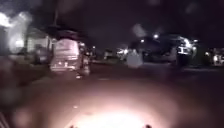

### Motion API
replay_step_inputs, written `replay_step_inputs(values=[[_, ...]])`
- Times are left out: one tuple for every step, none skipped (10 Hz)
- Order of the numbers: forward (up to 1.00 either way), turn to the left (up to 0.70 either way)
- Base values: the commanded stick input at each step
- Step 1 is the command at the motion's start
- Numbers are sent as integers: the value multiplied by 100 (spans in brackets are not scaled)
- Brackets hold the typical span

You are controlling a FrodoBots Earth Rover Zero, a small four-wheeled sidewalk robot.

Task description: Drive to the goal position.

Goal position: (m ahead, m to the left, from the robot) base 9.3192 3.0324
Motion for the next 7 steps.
replay_step_inputs(values=[[70,0],[70,0],[70,0],[70,0],[70,0],[70,0],[70,0]])
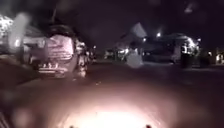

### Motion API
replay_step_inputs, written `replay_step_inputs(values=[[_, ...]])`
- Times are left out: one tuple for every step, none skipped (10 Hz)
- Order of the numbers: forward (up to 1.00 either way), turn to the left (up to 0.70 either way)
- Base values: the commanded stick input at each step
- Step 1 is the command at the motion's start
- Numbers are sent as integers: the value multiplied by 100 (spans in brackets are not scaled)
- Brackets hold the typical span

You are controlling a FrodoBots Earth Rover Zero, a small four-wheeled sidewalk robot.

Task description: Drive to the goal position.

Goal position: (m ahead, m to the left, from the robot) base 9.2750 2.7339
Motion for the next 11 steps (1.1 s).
replay_step_inputs(values=[[70,0],[70,0],[70,0],[70,0],[70,0],[70,0],[70,0],[70,0],[70,0],[70,-3],[70,-25]])
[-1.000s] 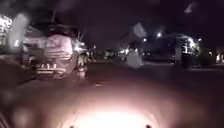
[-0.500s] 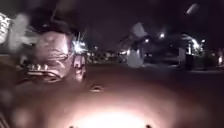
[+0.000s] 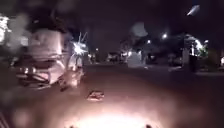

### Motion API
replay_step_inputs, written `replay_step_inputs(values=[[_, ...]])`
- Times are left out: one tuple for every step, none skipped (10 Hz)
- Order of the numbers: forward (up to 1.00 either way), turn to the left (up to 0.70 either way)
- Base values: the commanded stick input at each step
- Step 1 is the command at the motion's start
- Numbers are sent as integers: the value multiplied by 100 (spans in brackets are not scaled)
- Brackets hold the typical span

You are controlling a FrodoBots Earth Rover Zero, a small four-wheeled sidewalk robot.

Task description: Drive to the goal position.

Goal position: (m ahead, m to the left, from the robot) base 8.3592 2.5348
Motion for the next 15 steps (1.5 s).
replay_step_inputs(values=[[70,-30],[70,-28],[70,-16],[70,-1],[70,0],[70,0],[70,0],[70,0],[70,2],[70,8],[70,22],[70,34],[70,22],[70,10],[70,0]])
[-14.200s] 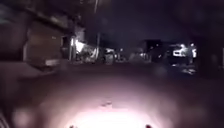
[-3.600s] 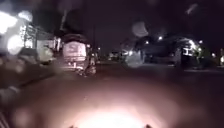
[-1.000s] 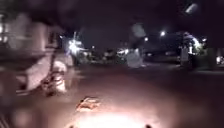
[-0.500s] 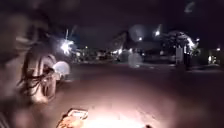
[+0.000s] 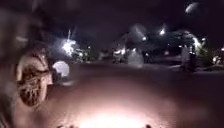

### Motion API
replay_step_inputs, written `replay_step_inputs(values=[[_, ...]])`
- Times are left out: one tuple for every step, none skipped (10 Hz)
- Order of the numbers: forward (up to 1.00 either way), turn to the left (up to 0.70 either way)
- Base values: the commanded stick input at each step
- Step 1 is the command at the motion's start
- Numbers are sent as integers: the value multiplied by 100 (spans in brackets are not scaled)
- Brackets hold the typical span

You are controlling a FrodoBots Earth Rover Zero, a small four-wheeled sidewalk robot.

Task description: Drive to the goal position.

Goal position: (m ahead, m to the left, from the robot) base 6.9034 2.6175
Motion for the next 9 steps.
replay_step_inputs(values=[[70,0],[70,0],[70,0],[70,0],[70,0],[70,0],[70,0],[70,0],[70,0]])
